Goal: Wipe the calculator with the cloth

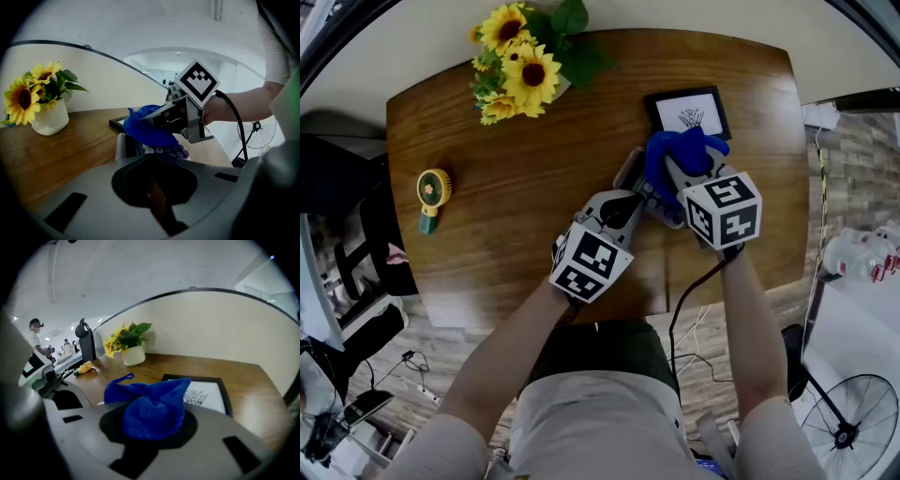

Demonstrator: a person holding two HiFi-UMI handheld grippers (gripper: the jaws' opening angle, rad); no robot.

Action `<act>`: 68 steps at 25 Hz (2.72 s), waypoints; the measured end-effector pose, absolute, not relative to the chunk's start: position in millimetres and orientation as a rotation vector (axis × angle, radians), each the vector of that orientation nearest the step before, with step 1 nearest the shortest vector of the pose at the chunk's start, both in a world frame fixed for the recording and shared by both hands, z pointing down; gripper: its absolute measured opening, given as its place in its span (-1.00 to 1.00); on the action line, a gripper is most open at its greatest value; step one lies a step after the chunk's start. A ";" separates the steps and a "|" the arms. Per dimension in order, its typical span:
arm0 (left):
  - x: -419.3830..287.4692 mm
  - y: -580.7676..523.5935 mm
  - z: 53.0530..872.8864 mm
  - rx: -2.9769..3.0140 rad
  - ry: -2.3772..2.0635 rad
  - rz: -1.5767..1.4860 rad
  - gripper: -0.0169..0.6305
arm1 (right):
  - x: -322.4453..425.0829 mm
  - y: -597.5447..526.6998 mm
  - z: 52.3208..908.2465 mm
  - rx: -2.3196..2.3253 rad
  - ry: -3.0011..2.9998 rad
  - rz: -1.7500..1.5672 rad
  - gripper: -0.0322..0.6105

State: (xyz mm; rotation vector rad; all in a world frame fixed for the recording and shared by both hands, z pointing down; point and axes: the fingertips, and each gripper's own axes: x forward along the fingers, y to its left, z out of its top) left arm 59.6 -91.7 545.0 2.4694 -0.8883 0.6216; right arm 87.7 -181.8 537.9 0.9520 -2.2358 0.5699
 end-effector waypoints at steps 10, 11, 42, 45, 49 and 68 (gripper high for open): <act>59.7 -91.2 544.7 2.489 -0.892 0.627 -0.94 | 10.6 -155.6 522.7 0.541 -2.357 0.560 -0.61; 59.8 -90.9 544.6 2.491 -0.891 0.628 -0.94 | 3.3 -145.4 522.4 0.483 -2.358 0.555 -0.61; -6.8 -76.1 407.4 2.525 -1.091 0.623 -0.94 | 157.8 -121.3 348.3 1.329 -2.302 0.566 -0.61; -10.5 -81.4 367.0 2.567 -1.125 0.584 -0.94 | 153.1 -115.8 304.8 1.363 -2.367 0.505 -0.61; -17.2 -85.9 315.0 2.636 -1.171 0.542 -0.94 | 146.1 -105.5 248.9 1.392 -2.445 0.414 -0.61; -54.5 -52.0 123.0 2.859 -1.446 0.183 -0.94 | 124.0 -37.5 94.6 1.451 -2.676 0.105 -0.60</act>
